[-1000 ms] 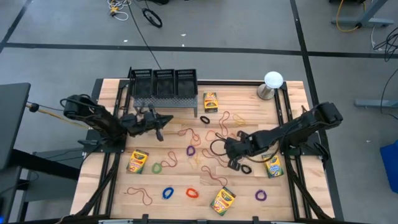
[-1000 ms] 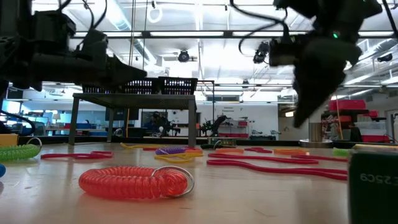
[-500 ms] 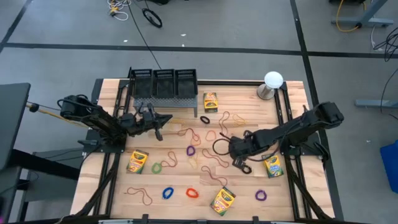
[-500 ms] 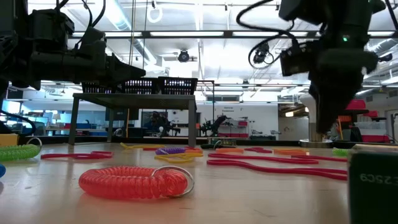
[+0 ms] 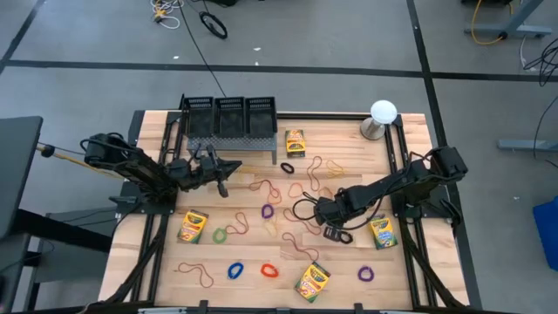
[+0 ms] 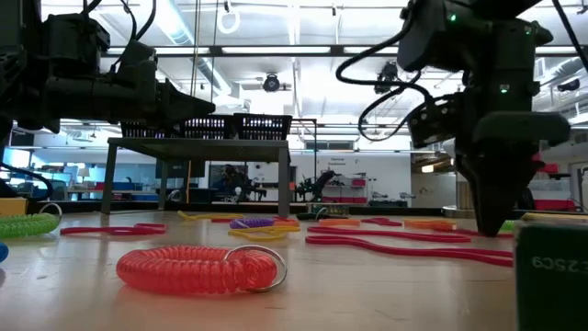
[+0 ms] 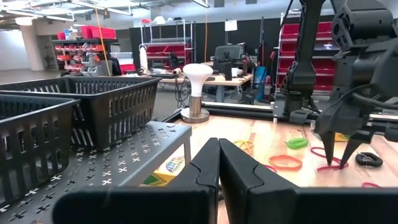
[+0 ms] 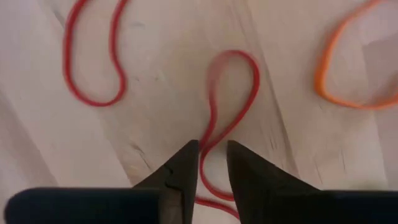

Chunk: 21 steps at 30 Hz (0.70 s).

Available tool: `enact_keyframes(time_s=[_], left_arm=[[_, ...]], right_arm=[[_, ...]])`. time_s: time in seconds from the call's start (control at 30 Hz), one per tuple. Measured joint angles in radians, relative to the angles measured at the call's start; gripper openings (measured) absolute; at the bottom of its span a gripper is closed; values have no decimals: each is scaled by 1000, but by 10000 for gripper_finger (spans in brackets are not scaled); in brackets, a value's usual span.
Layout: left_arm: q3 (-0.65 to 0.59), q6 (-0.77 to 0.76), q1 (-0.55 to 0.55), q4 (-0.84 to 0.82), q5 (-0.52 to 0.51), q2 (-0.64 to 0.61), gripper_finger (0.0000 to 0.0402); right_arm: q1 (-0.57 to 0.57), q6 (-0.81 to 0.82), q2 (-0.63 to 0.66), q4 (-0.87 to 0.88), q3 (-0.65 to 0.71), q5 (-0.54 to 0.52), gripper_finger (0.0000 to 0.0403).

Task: Pick & Place Office Desk Supplies
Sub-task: Put the red rubber band into the right black bin

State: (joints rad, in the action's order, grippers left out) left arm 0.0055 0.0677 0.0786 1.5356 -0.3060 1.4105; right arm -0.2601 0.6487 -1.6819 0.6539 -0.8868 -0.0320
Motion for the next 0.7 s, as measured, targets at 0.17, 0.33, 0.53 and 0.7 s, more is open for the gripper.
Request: enact_keyframes(time_s=[0.17,0.33,0.53,0.7], left_arm=[[0,0,0,0,0,0,9],[0,0,0,0,0,0,9],[0,0,0,1,0,0,9],[0,0,0,1,0,0,9]], right_arm=[[3,77,-8,0,-3,8,94],[3,144,-9,-3,-3,16,108],[4,174,-10,-8,-1,19,59],[4,174,-2,-34,1,26,6]])
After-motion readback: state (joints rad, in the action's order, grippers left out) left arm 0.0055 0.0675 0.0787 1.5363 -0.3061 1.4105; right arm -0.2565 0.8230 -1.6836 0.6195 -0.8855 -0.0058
